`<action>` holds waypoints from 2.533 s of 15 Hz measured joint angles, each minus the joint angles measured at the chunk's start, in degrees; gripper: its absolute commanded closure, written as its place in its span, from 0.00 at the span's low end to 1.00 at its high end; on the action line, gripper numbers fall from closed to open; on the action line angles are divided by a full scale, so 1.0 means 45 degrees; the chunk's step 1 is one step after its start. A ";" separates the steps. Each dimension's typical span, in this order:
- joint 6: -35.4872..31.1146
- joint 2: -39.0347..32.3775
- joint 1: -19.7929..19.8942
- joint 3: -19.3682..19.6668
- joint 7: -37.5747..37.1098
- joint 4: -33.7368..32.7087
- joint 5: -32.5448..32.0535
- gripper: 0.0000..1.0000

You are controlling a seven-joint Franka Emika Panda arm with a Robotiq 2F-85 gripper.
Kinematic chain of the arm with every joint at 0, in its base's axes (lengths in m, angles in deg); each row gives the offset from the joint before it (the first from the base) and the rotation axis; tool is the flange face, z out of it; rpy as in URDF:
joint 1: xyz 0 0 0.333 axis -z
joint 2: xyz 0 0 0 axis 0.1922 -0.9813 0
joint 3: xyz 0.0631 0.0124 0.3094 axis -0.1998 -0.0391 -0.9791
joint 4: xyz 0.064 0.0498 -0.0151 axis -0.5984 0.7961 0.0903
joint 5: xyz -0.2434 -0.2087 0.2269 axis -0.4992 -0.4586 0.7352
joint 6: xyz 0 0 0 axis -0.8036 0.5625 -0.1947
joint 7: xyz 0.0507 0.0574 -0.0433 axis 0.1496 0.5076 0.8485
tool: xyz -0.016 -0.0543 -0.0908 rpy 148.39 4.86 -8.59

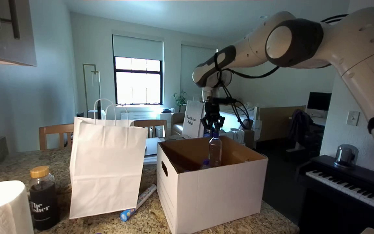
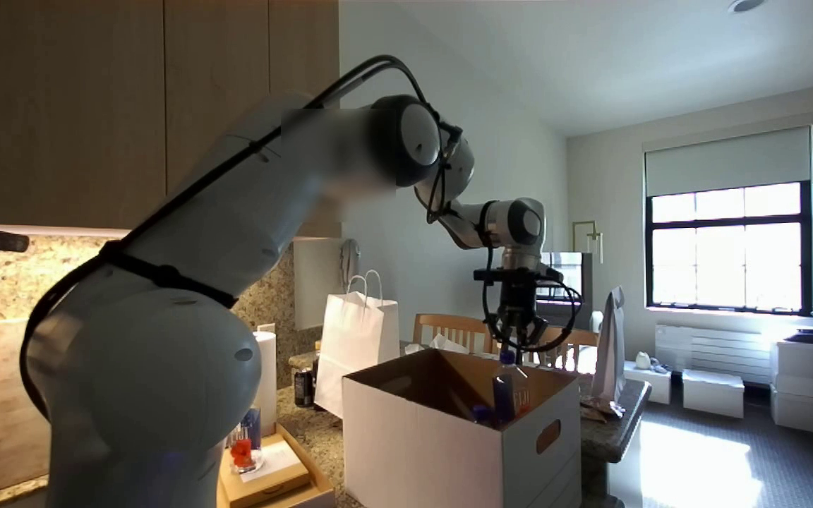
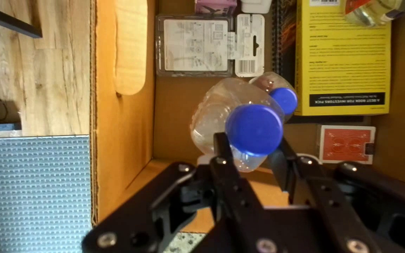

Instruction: Put two water bottles in the white storage box.

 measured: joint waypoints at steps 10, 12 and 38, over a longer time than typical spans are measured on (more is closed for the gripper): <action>0.0013 -0.1748 0.0248 0.0370 -0.0440 -0.1117 -0.0361 0.87; 0.0013 -0.1971 0.0364 0.0370 -0.0442 -0.1317 -0.0338 0.87; 0.0092 -0.1676 0.0589 -0.0209 -0.0565 -0.2172 0.0153 0.00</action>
